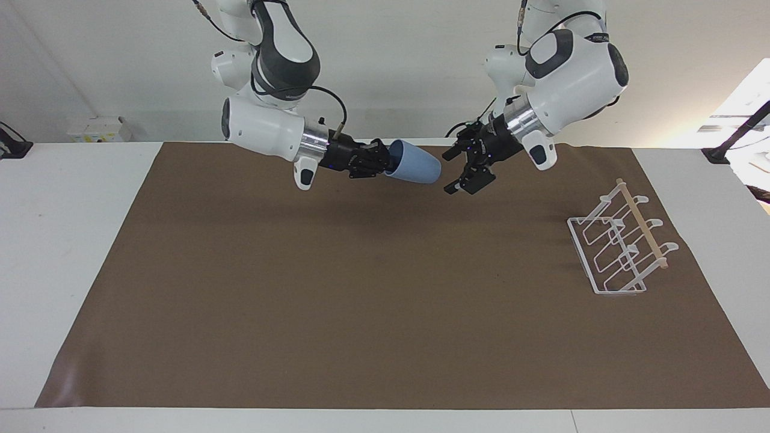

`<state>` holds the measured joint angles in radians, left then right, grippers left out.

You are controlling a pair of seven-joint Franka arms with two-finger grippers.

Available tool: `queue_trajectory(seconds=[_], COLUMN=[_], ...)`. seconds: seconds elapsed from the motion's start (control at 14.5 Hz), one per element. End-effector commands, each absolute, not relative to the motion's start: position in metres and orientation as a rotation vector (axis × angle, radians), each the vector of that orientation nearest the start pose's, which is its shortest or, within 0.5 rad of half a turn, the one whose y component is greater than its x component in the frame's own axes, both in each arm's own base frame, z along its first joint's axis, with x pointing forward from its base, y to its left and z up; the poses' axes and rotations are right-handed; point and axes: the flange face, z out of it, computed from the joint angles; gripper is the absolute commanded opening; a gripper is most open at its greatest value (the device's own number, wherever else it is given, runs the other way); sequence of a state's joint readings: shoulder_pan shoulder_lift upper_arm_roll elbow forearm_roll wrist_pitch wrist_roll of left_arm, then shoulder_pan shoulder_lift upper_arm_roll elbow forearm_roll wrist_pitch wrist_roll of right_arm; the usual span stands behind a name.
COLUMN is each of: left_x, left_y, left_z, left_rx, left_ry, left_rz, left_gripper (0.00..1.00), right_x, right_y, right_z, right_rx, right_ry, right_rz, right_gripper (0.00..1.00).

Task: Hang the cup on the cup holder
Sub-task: 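Carry the cup toward the left gripper while the left gripper approaches, then grasp the cup base with the left gripper and open the right gripper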

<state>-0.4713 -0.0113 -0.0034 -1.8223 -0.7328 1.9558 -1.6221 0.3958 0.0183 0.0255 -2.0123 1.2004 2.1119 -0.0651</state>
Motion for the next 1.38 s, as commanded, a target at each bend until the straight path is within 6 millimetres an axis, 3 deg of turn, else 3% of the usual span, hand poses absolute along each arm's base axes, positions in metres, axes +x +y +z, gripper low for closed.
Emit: queue_trajectory(seconds=[0.0,0.28,0.55,0.69,0.76,0.83,0.89,1.17,1.24,1.31], left_x=[0.483,0.469,0.467,0.464,0.465,0.466,0.467,0.472,0.474,0.477], left_y=[-0.318,-0.331,-0.326,-0.326,-0.327,-0.327,-0.326,-0.319,-0.316,-0.31], left_z=[0.556,0.537,0.525,0.525,0.525,0.525,0.524,0.526,0.527,0.526], left_rx=[-2.651,-2.631,-2.621,-2.616,-2.594,-2.578,-2.588,-2.561,-2.58,-2.62], left_ry=[-2.21,-2.161,-2.13,-2.121,-2.139,-2.163,-2.154,-2.181,-2.162,-2.107], left_rz=[0.987,0.995,0.937,0.931,0.932,0.892,0.833,0.815,0.769,0.586], left_gripper=[1.0,1.0,0.99,0.92,0.75,0.21,0.0,0.0,0.0,0.0], right_x=[0.499,0.499,0.499,0.499,0.501,0.501,0.501,0.502,0.503,0.504], right_y=[0.281,0.283,0.284,0.282,0.282,0.281,0.281,0.281,0.28,0.278], right_z=[0.484,0.483,0.483,0.483,0.484,0.484,0.484,0.486,0.485,0.485], right_rx=[-2.082,-2.083,-2.081,-2.08,-2.078,-2.077,-2.077,-2.075,-2.073,-2.073], right_ry=[0.178,0.175,0.176,0.186,0.202,0.208,0.208,0.224,0.256,0.281], right_rz=[0.12,0.123,0.124,0.129,0.133,0.137,0.137,0.141,0.156,0.162], right_gripper=[0.0,0.0,0.0,0.0,0.0,0.0,0.0,0.01,0.18,0.7])
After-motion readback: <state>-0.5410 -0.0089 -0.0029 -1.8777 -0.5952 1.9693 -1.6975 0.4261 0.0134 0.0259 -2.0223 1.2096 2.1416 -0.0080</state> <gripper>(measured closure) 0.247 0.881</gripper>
